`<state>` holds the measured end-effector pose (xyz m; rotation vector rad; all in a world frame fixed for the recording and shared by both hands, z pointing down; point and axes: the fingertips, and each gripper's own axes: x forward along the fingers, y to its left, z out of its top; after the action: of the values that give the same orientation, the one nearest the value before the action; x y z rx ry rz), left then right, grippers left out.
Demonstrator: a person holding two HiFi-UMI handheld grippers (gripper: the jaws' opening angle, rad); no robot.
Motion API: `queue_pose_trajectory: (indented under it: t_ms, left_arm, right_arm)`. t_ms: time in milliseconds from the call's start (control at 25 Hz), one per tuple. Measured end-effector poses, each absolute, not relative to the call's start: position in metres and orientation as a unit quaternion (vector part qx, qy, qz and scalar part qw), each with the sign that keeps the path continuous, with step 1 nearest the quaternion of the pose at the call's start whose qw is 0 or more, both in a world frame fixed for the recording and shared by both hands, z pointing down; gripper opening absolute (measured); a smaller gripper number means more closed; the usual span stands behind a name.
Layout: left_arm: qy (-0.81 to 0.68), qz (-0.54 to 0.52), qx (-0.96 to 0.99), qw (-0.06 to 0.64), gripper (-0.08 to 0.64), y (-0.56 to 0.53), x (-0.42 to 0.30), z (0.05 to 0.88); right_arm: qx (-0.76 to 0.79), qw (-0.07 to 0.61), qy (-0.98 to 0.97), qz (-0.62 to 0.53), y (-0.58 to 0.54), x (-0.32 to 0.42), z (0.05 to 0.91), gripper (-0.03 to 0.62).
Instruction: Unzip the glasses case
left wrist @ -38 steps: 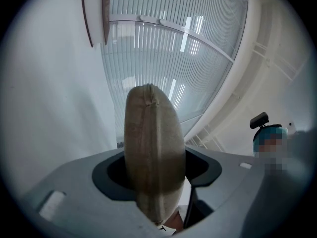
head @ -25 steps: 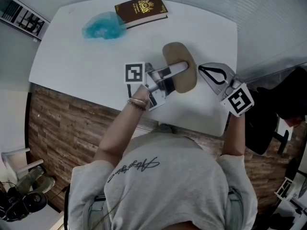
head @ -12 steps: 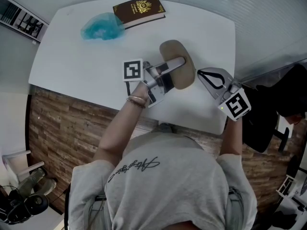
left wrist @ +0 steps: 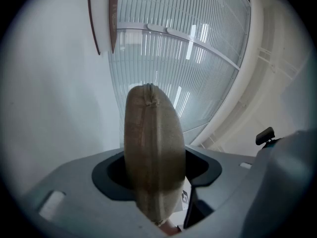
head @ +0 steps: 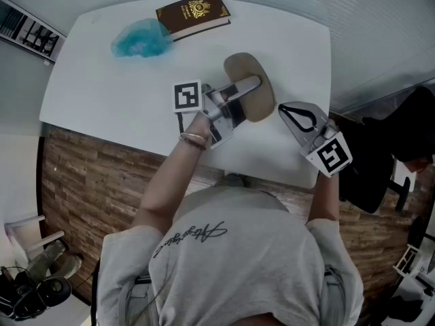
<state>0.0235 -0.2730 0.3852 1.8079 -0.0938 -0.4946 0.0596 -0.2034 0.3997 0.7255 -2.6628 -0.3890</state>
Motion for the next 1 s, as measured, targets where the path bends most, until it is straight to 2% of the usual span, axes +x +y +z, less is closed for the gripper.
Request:
queue_pose_trajectory:
  t_ms: [560, 1000]
  left_arm:
    - [-0.043, -0.213, 0.775, 0.594, 0.285, -0.274, 0.03, 0.388]
    - [-0.052, -0.22, 0.77, 0.596, 0.286, -0.278, 0.025, 0.391]
  right_arm:
    - [0.257, 0.144, -0.948, -0.116, -0.182, 0.055, 0.405, 0.005]
    - [0.232, 0.158, -0.954, -0.105, -0.171, 0.036, 0.414, 0.005]
